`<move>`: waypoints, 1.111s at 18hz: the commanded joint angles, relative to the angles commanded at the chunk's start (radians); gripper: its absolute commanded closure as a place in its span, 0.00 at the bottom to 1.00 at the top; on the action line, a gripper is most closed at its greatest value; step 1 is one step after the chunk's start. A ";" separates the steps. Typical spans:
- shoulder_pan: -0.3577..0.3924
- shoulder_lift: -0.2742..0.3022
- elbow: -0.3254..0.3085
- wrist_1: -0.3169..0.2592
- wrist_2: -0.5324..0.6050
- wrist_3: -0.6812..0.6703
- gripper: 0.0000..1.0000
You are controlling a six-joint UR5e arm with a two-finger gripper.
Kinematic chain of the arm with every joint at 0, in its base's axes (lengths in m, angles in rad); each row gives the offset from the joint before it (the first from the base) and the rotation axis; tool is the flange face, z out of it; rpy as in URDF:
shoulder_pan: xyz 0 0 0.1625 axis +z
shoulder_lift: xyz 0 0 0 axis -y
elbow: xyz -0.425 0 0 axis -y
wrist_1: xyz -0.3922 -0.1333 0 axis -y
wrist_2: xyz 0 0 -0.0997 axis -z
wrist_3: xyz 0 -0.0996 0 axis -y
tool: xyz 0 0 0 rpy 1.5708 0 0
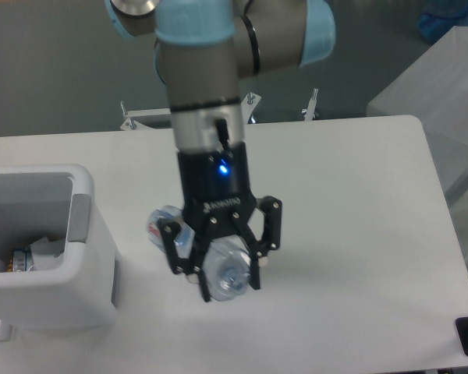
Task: Place the trash in the trash can
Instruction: 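Lift the bottle and carry it over the white bin, then open the gripper to drop the bottle and raise it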
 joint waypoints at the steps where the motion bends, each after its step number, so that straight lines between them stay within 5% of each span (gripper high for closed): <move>1: -0.017 0.015 -0.009 0.000 -0.003 0.002 0.37; 9: -0.130 0.043 -0.009 0.000 -0.005 0.003 0.37; 20: -0.241 -0.023 -0.029 -0.002 -0.011 0.005 0.36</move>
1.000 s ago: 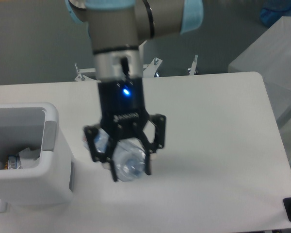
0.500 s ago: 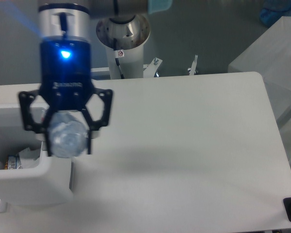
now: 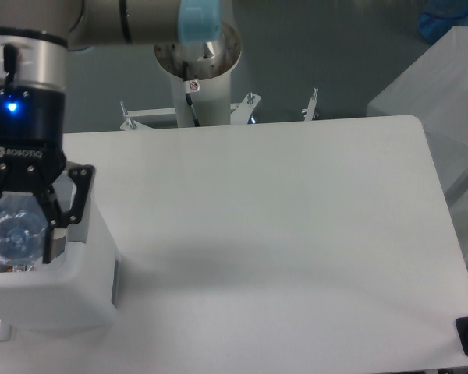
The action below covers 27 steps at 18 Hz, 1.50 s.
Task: Place the trash in the trash can
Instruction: 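Open the gripper to drop the bottle and raise it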
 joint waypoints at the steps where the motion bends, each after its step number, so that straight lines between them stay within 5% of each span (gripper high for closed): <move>1: -0.003 -0.005 -0.006 0.000 0.002 0.002 0.36; 8: -0.015 -0.006 -0.048 -0.002 0.002 0.002 0.25; 13: -0.017 0.004 -0.066 -0.002 0.005 0.012 0.00; 15: -0.012 0.005 -0.060 0.000 0.008 0.021 0.00; 21: 0.199 0.005 -0.039 0.000 -0.064 0.172 0.00; 27: 0.282 0.012 -0.057 -0.015 -0.017 0.448 0.00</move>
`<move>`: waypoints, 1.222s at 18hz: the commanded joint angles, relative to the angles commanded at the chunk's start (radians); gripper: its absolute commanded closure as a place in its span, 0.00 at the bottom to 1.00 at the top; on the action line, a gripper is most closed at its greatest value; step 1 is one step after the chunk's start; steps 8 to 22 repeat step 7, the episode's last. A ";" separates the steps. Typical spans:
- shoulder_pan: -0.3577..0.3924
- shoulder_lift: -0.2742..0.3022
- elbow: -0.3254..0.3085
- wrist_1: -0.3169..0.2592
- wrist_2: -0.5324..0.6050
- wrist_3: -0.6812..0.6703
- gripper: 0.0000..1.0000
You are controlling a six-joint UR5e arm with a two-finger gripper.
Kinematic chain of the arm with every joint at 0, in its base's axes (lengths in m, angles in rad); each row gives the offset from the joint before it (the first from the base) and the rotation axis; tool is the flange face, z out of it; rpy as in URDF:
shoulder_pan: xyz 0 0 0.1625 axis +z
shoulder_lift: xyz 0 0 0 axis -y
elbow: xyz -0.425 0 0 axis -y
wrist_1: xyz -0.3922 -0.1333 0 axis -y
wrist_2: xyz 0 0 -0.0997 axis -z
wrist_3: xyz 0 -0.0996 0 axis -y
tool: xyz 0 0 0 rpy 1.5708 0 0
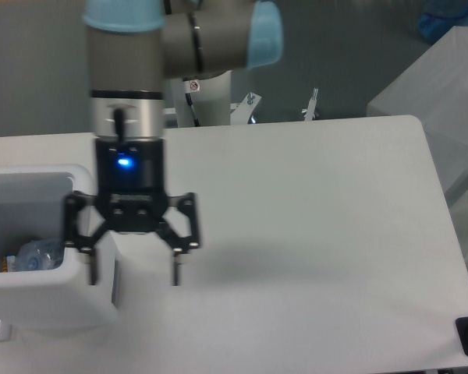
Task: Place the trash in the trash can
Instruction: 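Open the gripper to drop the bottle and raise it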
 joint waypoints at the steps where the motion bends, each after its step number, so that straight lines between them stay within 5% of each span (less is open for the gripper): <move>1: 0.018 0.003 -0.005 -0.002 0.038 0.002 0.00; 7: 0.034 0.020 -0.044 -0.002 0.059 0.110 0.00; 22: 0.034 0.020 -0.044 -0.002 0.059 0.110 0.00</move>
